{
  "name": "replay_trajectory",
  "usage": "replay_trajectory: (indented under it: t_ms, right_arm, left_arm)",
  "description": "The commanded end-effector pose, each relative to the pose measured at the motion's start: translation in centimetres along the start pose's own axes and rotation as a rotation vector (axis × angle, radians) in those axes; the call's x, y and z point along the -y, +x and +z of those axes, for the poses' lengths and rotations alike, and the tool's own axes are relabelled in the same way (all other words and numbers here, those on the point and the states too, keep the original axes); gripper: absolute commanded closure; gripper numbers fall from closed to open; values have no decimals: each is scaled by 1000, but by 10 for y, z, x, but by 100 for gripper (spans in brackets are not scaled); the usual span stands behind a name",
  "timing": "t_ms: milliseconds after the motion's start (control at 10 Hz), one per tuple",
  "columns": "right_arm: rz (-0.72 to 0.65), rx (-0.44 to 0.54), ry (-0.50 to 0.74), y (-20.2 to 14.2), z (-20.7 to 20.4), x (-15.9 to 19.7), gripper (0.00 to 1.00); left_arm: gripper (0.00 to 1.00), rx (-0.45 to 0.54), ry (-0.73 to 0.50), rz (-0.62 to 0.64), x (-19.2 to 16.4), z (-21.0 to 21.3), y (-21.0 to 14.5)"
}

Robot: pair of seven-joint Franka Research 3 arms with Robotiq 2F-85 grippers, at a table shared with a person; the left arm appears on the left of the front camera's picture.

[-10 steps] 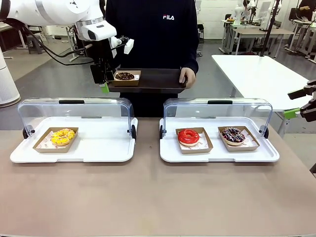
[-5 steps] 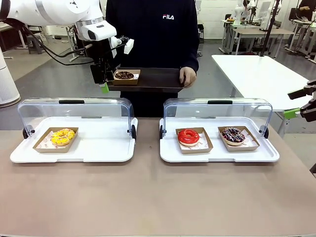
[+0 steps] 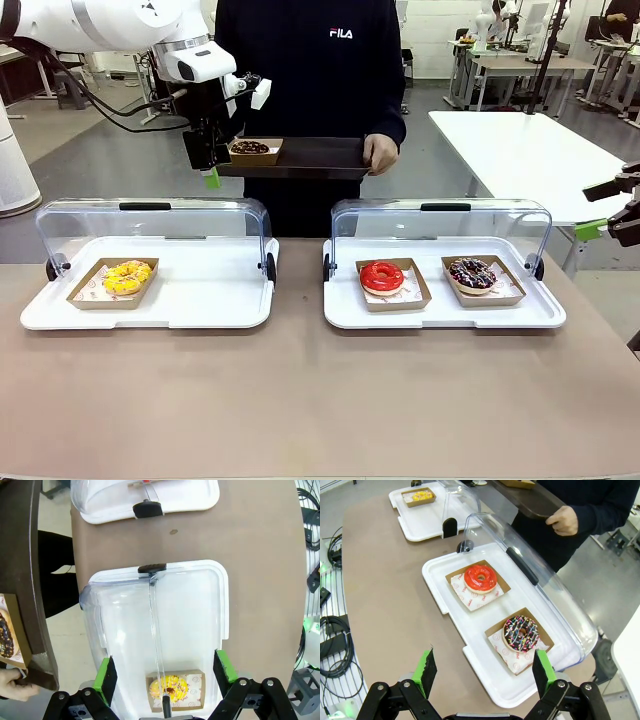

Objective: Provide the desired donut to the person.
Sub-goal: Pick up and lift the Paper togo box containing the Donut pointed at by the person.

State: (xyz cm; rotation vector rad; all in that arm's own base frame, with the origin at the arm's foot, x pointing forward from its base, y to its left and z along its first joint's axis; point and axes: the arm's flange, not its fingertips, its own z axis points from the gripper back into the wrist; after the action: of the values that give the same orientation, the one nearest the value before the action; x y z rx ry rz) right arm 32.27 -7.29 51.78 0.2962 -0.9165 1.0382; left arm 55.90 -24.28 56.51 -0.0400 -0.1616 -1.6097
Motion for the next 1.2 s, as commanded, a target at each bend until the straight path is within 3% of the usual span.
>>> replay_trajectory:
  t_ms: [0,100,300,700,900,1100]
  right_arm:
    - [-1,23,7,0,-2,2,0]
    - [-1,23,7,0,-2,2,0]
    - [-1,23,7,0,-2,2,0]
    - [-1,23,7,0,-2,2,0]
    - [-1,23,7,0,-2,2,0]
    - [-1,23,7,0,-2,2,0]
  left_arm:
    - [0,-11,19,2,0,3,-1]
    - [0,0,0,0,0,0,0]
    - [0,189,-52,46,40,27,-68]
    - [0,491,158,113,108,28,-190]
    - [0,588,262,189,148,16,-221]
    - [0,625,320,252,180,-2,-245]
